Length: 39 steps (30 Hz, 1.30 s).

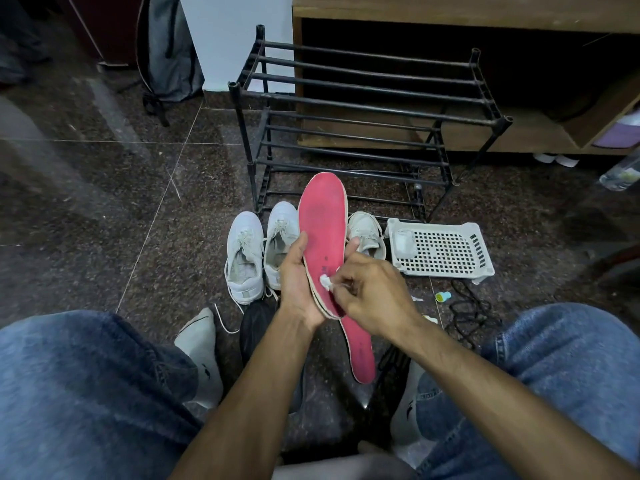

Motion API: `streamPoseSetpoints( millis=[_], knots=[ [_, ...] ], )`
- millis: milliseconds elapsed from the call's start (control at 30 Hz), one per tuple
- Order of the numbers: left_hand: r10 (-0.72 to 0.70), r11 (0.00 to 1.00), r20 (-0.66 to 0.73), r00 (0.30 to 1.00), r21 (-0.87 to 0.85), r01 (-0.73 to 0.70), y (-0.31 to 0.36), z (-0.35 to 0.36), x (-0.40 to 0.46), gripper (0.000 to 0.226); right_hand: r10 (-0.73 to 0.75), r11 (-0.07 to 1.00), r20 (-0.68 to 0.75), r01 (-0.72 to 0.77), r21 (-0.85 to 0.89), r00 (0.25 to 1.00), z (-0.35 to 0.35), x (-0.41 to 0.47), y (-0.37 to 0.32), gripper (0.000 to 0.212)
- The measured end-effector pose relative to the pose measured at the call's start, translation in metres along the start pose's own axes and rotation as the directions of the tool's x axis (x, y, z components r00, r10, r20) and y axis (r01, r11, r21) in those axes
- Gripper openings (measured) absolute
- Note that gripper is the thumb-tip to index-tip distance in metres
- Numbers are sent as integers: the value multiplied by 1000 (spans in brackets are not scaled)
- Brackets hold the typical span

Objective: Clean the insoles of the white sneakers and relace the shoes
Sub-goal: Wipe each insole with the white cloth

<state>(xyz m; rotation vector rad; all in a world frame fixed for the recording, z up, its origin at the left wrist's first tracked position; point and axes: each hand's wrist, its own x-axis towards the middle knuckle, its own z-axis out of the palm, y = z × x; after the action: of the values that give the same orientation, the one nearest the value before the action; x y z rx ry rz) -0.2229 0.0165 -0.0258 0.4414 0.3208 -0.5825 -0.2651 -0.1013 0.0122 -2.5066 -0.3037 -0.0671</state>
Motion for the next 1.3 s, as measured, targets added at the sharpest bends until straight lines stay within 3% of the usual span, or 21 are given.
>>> streamPoseSetpoints(
  millis=[100, 167, 300, 467, 633, 867, 1033, 1233, 1300],
  knots=[
    [15, 1000, 11, 1000, 27, -15, 2, 9, -4, 66, 48, 995, -48, -52, -90, 998, 0, 8, -8, 12],
    [19, 1000, 14, 1000, 18, -19, 5, 7, -5, 66, 83, 996, -44, -84, -7, 996, 2, 6, -14, 10],
    [76, 995, 27, 997, -62, -74, 11, -5, -3, 69, 92, 962, 126, -120, 245, 988, 5, -12, -15, 15],
    [61, 998, 34, 998, -23, -60, 4, -7, 2, 67, 109, 928, 69, -127, 351, 992, 8, -15, -14, 15],
    [53, 999, -25, 998, 8, -53, -10, 0, -2, 60, 243, 903, -62, -203, 378, 968, 16, -3, -19, 14],
    [59, 997, -44, 997, -46, -61, -5, -10, 1, 58, 180, 920, 136, -216, 328, 974, 8, -18, -22, 24],
    [76, 997, -87, 993, 4, -76, -20, 4, -2, 62, 293, 929, -76, -264, 260, 953, 11, 6, -20, 15],
    [73, 997, -12, 997, -24, -73, 1, -8, -3, 61, 259, 894, 169, -302, 331, 951, 11, -18, -22, 18],
    [76, 997, -6, 997, -22, -76, 3, -7, -1, 60, 245, 908, 131, -274, 316, 961, 13, -23, -22, 13]
  ],
)
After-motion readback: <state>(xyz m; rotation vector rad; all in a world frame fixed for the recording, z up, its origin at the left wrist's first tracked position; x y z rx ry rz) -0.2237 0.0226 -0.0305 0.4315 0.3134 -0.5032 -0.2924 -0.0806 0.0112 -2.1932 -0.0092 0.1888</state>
